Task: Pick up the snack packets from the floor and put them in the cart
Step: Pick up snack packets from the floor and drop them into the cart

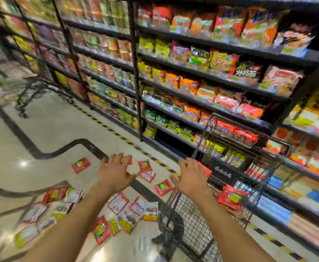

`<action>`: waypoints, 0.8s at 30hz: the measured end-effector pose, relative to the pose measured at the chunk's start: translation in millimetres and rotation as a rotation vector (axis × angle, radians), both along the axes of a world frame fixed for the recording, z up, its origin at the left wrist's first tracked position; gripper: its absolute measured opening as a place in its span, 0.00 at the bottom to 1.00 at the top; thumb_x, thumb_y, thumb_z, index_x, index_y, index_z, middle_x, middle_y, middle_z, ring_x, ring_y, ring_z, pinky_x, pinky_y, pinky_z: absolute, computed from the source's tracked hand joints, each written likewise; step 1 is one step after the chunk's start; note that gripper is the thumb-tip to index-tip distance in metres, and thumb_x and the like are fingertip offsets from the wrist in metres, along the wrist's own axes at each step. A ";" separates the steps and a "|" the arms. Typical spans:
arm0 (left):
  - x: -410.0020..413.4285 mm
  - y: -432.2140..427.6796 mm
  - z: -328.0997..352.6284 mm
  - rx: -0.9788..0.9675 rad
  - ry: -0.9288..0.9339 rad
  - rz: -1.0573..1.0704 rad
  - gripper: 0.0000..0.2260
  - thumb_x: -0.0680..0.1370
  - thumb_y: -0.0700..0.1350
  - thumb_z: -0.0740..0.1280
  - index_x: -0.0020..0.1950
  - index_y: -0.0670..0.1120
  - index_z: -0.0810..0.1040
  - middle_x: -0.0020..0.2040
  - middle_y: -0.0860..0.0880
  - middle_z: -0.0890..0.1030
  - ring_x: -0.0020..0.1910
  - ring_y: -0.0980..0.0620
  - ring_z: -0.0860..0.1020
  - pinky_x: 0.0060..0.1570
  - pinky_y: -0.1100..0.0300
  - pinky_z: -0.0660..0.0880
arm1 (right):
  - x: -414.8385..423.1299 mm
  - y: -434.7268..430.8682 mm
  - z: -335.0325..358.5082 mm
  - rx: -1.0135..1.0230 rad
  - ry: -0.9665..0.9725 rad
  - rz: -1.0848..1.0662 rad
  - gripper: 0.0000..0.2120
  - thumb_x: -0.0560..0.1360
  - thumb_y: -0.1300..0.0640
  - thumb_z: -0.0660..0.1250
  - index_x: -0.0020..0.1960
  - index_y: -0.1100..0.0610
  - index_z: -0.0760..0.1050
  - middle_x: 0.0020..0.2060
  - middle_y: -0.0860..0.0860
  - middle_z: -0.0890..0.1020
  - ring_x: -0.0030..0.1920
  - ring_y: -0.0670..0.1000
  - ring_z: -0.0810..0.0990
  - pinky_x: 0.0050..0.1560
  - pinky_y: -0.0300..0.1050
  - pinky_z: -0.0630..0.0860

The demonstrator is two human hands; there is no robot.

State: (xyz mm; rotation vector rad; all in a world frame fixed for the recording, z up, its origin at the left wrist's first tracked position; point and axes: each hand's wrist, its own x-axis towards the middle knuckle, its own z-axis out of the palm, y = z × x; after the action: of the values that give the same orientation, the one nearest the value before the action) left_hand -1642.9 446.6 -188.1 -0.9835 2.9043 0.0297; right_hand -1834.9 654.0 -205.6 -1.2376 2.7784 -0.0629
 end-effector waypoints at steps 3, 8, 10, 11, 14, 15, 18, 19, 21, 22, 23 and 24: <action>66.7 -27.6 9.3 -0.013 0.021 0.124 0.37 0.72 0.73 0.52 0.78 0.58 0.63 0.78 0.48 0.67 0.76 0.42 0.65 0.72 0.39 0.63 | 41.4 -46.5 8.8 -0.006 0.016 0.119 0.38 0.76 0.29 0.58 0.78 0.51 0.63 0.74 0.57 0.67 0.74 0.61 0.65 0.68 0.60 0.70; 186.3 -78.6 7.6 -0.030 0.060 0.339 0.38 0.71 0.74 0.52 0.77 0.58 0.66 0.77 0.47 0.70 0.75 0.43 0.67 0.69 0.40 0.65 | 120.2 -133.6 14.6 -0.008 0.037 0.288 0.37 0.76 0.30 0.59 0.77 0.51 0.63 0.73 0.57 0.68 0.73 0.61 0.66 0.67 0.59 0.71; 236.6 -101.2 4.4 -0.043 0.051 0.401 0.37 0.72 0.73 0.53 0.78 0.58 0.65 0.78 0.47 0.69 0.76 0.43 0.66 0.70 0.40 0.64 | 157.1 -172.0 12.1 0.009 0.046 0.343 0.38 0.77 0.30 0.58 0.78 0.51 0.62 0.74 0.57 0.68 0.74 0.61 0.66 0.68 0.59 0.71; 262.0 -113.8 2.5 -0.049 0.051 0.429 0.37 0.73 0.73 0.53 0.78 0.58 0.65 0.78 0.47 0.69 0.76 0.43 0.66 0.70 0.40 0.64 | 176.2 -191.4 9.8 0.012 0.053 0.368 0.37 0.77 0.30 0.58 0.78 0.51 0.62 0.73 0.57 0.69 0.73 0.61 0.67 0.67 0.59 0.71; 340.0 -152.3 -6.1 -0.052 0.041 0.512 0.36 0.74 0.73 0.57 0.78 0.58 0.65 0.77 0.48 0.69 0.76 0.44 0.67 0.70 0.40 0.65 | 240.6 -247.4 3.2 0.008 0.037 0.429 0.36 0.76 0.31 0.62 0.76 0.51 0.66 0.72 0.56 0.71 0.72 0.61 0.68 0.66 0.61 0.72; 365.6 -165.2 -10.2 -0.043 0.042 0.531 0.35 0.74 0.73 0.57 0.78 0.58 0.65 0.77 0.48 0.70 0.75 0.44 0.67 0.70 0.40 0.65 | 263.2 -265.8 0.4 0.018 0.022 0.450 0.36 0.75 0.32 0.62 0.77 0.51 0.65 0.72 0.56 0.70 0.73 0.61 0.66 0.68 0.61 0.71; 435.6 -202.0 -19.9 -0.014 0.040 0.570 0.35 0.74 0.73 0.56 0.78 0.59 0.64 0.76 0.48 0.70 0.75 0.43 0.67 0.69 0.40 0.65 | 326.3 -320.3 -9.6 0.056 -0.001 0.507 0.35 0.76 0.33 0.61 0.76 0.51 0.64 0.74 0.56 0.68 0.75 0.60 0.64 0.70 0.60 0.68; 456.1 -214.1 -22.0 -0.008 0.035 0.577 0.35 0.74 0.72 0.56 0.78 0.58 0.64 0.76 0.48 0.70 0.75 0.43 0.67 0.70 0.40 0.65 | 346.0 -337.8 -13.3 0.059 -0.003 0.518 0.35 0.76 0.33 0.61 0.76 0.51 0.65 0.74 0.57 0.68 0.75 0.60 0.64 0.70 0.60 0.68; 492.9 -237.3 -26.9 0.014 0.013 0.596 0.35 0.75 0.71 0.58 0.79 0.58 0.63 0.77 0.47 0.69 0.76 0.43 0.66 0.71 0.40 0.63 | 383.1 -369.1 -20.8 0.068 -0.019 0.532 0.35 0.76 0.32 0.61 0.76 0.50 0.64 0.73 0.57 0.68 0.76 0.60 0.63 0.70 0.60 0.68; 509.4 -248.4 -29.6 0.023 0.006 0.608 0.35 0.75 0.71 0.58 0.79 0.58 0.62 0.77 0.48 0.68 0.76 0.43 0.65 0.72 0.40 0.63 | 400.7 -383.2 -24.2 0.076 -0.025 0.540 0.35 0.76 0.31 0.61 0.76 0.50 0.64 0.73 0.56 0.68 0.76 0.60 0.63 0.70 0.60 0.68; 525.1 -258.9 -33.3 0.027 -0.001 0.619 0.34 0.75 0.71 0.58 0.79 0.58 0.62 0.77 0.48 0.68 0.76 0.43 0.65 0.71 0.40 0.63 | 417.1 -396.3 -27.5 0.084 -0.025 0.547 0.35 0.76 0.31 0.60 0.76 0.50 0.64 0.74 0.56 0.67 0.75 0.60 0.64 0.69 0.59 0.69; 539.1 -269.1 -36.7 0.026 -0.004 0.628 0.34 0.75 0.71 0.58 0.78 0.58 0.63 0.77 0.48 0.68 0.76 0.43 0.65 0.71 0.39 0.63 | 432.0 -408.6 -30.0 0.091 -0.025 0.556 0.35 0.77 0.31 0.60 0.76 0.50 0.64 0.74 0.56 0.67 0.75 0.60 0.64 0.68 0.59 0.69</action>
State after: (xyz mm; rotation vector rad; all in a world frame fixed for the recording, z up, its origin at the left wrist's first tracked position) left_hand -1103.7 177.4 -224.7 -1.8300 2.4553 0.0988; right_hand -1402.9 245.3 -235.6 -1.9059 2.2841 0.0891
